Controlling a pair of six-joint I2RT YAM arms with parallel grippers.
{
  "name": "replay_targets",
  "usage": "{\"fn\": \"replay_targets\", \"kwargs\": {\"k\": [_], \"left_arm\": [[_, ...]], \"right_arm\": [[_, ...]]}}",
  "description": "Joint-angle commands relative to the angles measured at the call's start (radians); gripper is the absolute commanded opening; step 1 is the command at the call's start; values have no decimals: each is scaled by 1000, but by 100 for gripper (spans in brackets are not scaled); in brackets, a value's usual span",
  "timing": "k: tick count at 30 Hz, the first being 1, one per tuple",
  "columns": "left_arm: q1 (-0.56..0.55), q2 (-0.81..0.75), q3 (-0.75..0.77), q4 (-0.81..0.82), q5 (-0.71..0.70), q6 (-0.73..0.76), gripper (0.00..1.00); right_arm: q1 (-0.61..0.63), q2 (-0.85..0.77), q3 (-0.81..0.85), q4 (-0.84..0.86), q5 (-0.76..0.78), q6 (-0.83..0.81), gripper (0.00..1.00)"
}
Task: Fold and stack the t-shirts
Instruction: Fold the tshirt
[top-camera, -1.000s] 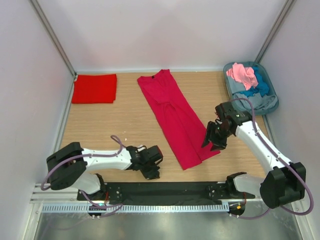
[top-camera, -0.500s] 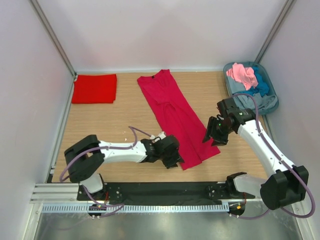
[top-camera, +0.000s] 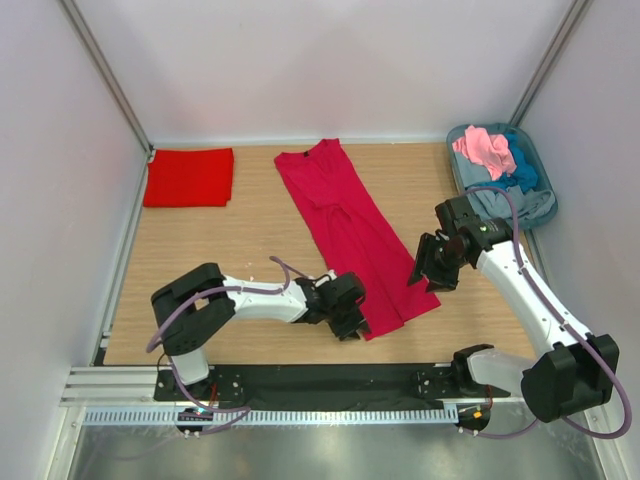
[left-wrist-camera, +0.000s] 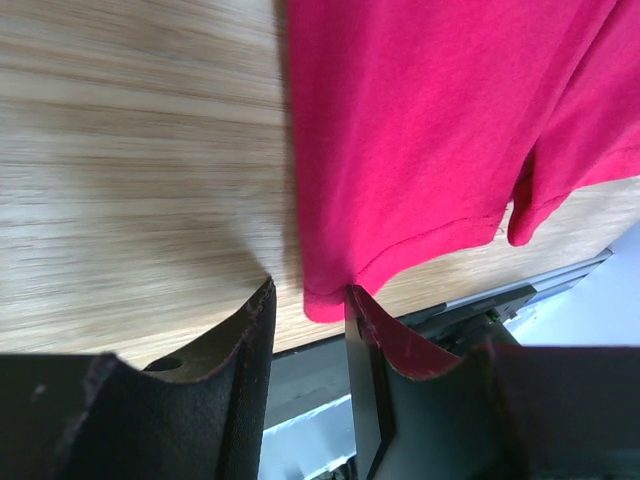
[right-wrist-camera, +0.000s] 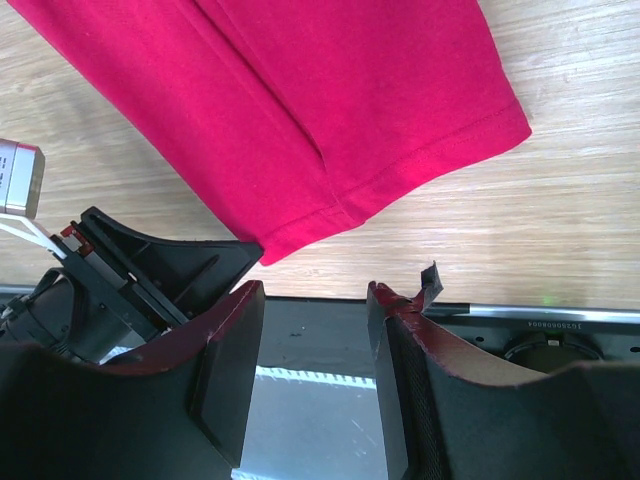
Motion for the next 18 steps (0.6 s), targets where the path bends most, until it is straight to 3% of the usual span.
{"fn": "replay_targets", "kwargs": {"k": [1,4,15,18], "left_arm": [[6,31,43,-16,9,9,35],[8,46,69,-35,15,18,32],[29,40,66,-166,55,21,3],[53,13,37,-215,95,41,0]], "right_arm": [[2,-6,29,13,14,-10,53],[3,1,33,13,17,-13,52],[5,17,29,11,25,-17,53],[3,24,16,10,-3,-16,52]]}}
